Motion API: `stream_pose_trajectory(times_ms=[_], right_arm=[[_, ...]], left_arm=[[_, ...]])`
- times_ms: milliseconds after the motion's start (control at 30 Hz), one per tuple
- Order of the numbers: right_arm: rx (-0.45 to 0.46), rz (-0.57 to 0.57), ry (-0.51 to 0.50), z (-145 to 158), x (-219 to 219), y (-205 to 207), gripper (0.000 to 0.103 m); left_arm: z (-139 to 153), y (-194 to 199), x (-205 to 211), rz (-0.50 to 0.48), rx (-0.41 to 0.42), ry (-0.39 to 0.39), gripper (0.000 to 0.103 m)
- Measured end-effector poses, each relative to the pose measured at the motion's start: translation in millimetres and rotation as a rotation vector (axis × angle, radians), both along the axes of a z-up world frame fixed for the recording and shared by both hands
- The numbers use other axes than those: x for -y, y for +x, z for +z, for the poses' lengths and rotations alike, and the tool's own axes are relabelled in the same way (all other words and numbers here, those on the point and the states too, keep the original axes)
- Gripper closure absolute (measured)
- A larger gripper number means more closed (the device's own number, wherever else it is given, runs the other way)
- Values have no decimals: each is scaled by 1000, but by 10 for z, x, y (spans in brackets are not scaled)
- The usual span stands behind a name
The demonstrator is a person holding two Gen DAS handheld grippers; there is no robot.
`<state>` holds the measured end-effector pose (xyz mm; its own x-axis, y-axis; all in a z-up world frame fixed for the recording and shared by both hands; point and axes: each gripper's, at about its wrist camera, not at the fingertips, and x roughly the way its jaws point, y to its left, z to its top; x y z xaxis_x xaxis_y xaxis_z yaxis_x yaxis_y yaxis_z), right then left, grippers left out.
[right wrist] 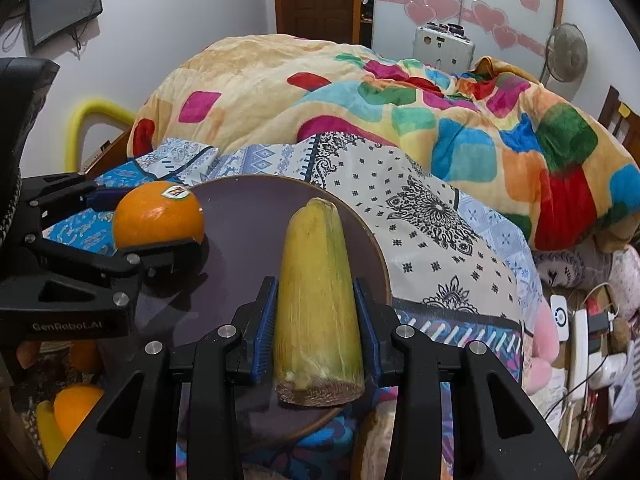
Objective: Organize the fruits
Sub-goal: 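Lower the orange onto the purple plate with the left gripper while the right sets the cylinder there, then open both grippers and withdraw, moving the right gripper toward a pomelo segment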
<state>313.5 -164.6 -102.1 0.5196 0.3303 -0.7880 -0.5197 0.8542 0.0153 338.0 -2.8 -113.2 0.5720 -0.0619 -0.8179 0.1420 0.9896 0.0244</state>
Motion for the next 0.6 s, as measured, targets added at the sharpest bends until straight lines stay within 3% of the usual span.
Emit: stream_pose_trajectory(times_ms=[167,333,600], right_arm=[[71,1,2,216,42,-133,60],[147,-1,12,473,154,-319,58],[203,-11,-12,559,439,-530,54]], left_arm=[[180,-119,-3,1,46,-6,27],[417,-302,-80,17,102,-38,26],[662,-671,-220,35,193,-53,21]])
